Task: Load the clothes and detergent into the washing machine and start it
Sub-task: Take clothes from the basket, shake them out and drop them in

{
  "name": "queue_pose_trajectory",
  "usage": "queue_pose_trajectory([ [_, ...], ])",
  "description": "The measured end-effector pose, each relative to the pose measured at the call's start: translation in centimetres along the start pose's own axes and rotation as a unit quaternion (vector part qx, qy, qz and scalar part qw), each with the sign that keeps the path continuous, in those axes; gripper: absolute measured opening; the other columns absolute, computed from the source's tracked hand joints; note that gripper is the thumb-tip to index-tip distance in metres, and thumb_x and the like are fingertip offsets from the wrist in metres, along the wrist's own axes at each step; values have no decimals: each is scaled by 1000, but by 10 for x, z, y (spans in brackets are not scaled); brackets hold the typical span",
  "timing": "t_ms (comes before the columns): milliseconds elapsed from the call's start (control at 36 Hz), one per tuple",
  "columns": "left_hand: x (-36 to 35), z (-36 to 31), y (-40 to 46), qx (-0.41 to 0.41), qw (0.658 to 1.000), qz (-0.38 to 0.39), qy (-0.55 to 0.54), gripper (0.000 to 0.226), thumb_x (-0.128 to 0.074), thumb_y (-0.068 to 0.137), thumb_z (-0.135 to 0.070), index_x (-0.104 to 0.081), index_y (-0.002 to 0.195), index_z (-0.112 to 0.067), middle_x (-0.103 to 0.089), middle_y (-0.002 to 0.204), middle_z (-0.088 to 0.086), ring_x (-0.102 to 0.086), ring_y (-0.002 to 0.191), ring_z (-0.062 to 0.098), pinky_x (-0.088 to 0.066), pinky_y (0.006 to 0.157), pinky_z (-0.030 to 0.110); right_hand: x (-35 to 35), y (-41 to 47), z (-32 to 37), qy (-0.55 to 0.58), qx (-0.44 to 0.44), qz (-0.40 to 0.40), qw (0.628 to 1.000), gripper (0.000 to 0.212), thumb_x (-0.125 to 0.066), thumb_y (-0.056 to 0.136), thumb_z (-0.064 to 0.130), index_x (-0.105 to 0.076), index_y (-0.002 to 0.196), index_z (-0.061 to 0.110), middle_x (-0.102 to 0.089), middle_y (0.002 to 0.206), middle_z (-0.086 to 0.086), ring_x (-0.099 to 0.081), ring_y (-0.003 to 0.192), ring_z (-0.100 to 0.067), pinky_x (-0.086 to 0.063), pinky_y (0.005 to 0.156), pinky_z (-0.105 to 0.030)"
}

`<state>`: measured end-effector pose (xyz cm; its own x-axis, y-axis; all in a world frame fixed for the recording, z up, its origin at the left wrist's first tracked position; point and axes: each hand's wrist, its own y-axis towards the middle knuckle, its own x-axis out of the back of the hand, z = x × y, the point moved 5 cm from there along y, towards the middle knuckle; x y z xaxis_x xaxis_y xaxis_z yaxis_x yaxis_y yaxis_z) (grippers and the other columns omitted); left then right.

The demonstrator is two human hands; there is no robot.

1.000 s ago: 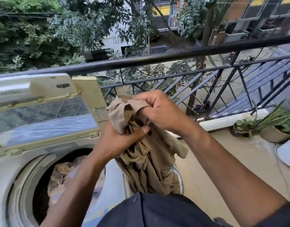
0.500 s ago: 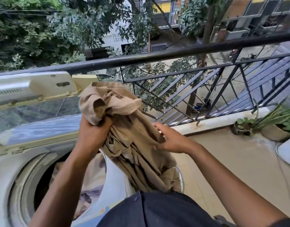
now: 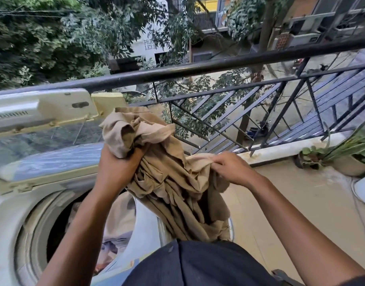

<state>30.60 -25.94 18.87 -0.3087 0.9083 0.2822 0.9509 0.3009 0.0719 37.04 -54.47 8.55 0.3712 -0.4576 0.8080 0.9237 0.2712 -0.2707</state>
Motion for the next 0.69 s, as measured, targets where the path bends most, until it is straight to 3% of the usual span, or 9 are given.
queue_pose_trajectory([
  [56, -6, 3, -4, -1, 1000, 11, 29, 26, -85, 72, -52, -71, 94, -56, -73, 102, -25, -70, 100, -2, -58, 100, 48, 21, -5, 21, 71, 45, -39, 996, 44, -58, 95, 15, -64, 60, 40, -58, 62, 2, -59, 65, -19, -49, 64, -39],
  [139, -16, 7, -9, -17, 997, 40, 71, 50, -76, 71, -56, -71, 117, -39, -74, 115, -10, -69, 111, 10, -58, 100, 48, 46, -15, 52, 166, 107, -70, 978, 35, -60, 100, 15, -71, 68, 25, -61, 62, 7, -53, 59, -12, -41, 60, -34],
  [194, -23, 8, -12, -20, 994, 66, 88, 53, -78, 70, -55, -71, 119, -35, -74, 112, -19, -69, 109, 1, -59, 98, 38, 56, -21, 75, 218, 143, -71, 963, 25, -61, 103, 24, -78, 86, 19, -72, 74, 6, -61, 64, -22, -45, 61, -37],
  [250, -31, 7, -18, -19, 991, 98, 87, 53, -84, 65, -62, -72, 113, -43, -74, 106, -30, -67, 103, -12, -58, 90, 22, 65, -28, 97, 281, 176, -73, 940, 21, -60, 104, 25, -81, 104, 20, -78, 91, 0, -71, 80, -30, -54, 71, -40],
  [333, -39, 0, -25, -29, 990, 104, 90, 53, -87, 58, -75, -69, 104, -57, -69, 102, -41, -62, 100, -23, -50, 85, 9, 70, -37, 127, 338, 225, -71, 911, 23, -60, 104, 21, -78, 115, 13, -79, 106, -6, -73, 100, -33, -58, 89, -51],
  [389, -41, -2, -25, -36, 992, 93, 74, 49, -89, 57, -66, -66, 99, -56, -65, 94, -49, -58, 95, -29, -46, 79, -1, 68, -40, 136, 355, 239, -66, 901, 24, -59, 104, 18, -77, 117, 9, -78, 109, -9, -73, 102, -30, -57, 91, -53],
  [500, -42, -2, -17, -47, 998, 49, 11, 38, -90, 69, -46, -69, 100, -55, -71, 101, -40, -66, 99, -16, -53, 83, 9, 68, -42, 136, 373, 259, -47, 890, 26, -57, 104, 12, -73, 125, 8, -76, 121, -2, -69, 118, -18, -54, 104, -41],
  [611, -38, 8, -9, -28, 999, 23, -28, 36, -81, 61, -55, -68, 92, -66, -73, 100, -35, -69, 100, -9, -57, 89, 24, 61, -44, 125, 378, 247, -9, 892, 39, -59, 100, -2, -65, 135, 13, -69, 132, 1, -64, 125, -12, -53, 104, -31],
  [694, -30, 8, -6, -16, 997, 6, -73, 40, -85, 62, -54, -73, 100, -55, -76, 110, -25, -71, 109, 1, -57, 98, 33, 49, -36, 103, 355, 179, -61, 916, 62, -58, 89, -8, -59, 138, 30, -61, 136, 4, -59, 126, -9, -53, 94, -20],
])
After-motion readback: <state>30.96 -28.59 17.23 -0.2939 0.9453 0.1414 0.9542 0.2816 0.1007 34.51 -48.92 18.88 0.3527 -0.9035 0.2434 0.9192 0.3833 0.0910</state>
